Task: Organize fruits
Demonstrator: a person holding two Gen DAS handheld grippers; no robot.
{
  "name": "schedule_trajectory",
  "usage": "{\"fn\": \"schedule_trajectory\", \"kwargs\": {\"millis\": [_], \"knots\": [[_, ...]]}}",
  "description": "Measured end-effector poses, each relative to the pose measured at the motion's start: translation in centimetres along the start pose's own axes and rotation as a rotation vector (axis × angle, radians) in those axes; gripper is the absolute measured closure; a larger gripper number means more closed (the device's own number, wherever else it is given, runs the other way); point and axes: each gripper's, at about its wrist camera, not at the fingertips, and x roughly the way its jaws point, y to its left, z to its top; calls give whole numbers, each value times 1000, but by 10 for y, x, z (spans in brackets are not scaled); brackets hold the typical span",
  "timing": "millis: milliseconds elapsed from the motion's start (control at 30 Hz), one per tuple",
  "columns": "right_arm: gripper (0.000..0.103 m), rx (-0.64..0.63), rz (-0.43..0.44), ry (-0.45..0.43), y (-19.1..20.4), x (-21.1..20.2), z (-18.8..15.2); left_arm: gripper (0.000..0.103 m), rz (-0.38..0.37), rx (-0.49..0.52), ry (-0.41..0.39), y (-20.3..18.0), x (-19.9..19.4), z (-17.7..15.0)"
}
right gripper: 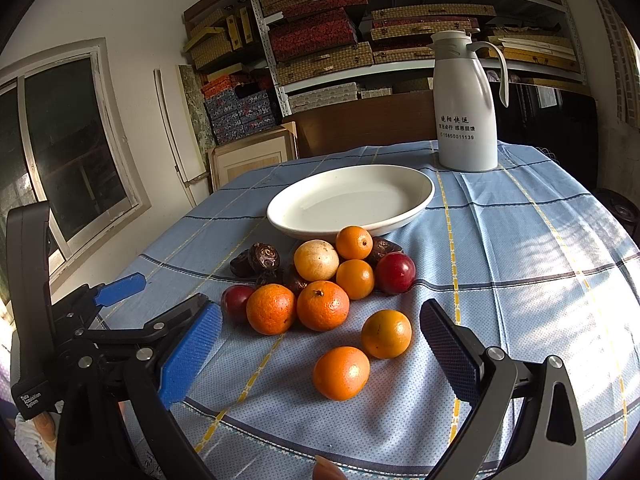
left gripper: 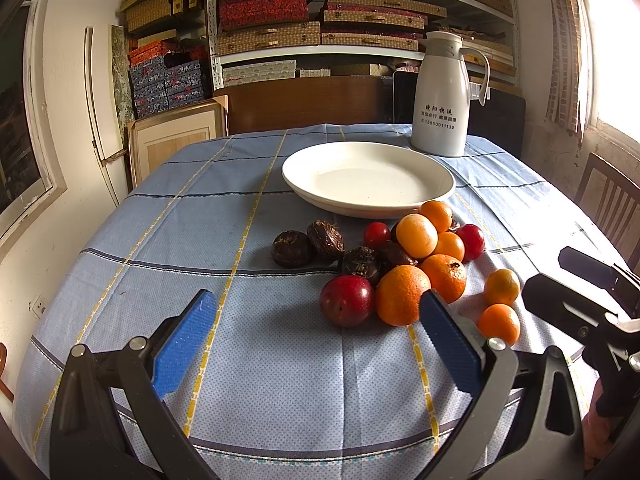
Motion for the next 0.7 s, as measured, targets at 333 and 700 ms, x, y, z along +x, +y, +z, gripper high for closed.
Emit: {"fn": "schedule_trajectory", "kwargs": {"millis": [333, 700], "knots": [[3, 0, 0, 1, 0, 0, 0, 4, -2, 0, 5, -1, 2, -3], [3, 3, 4, 13, 3, 5, -6, 4, -6, -2, 14, -1, 1, -5]]}}
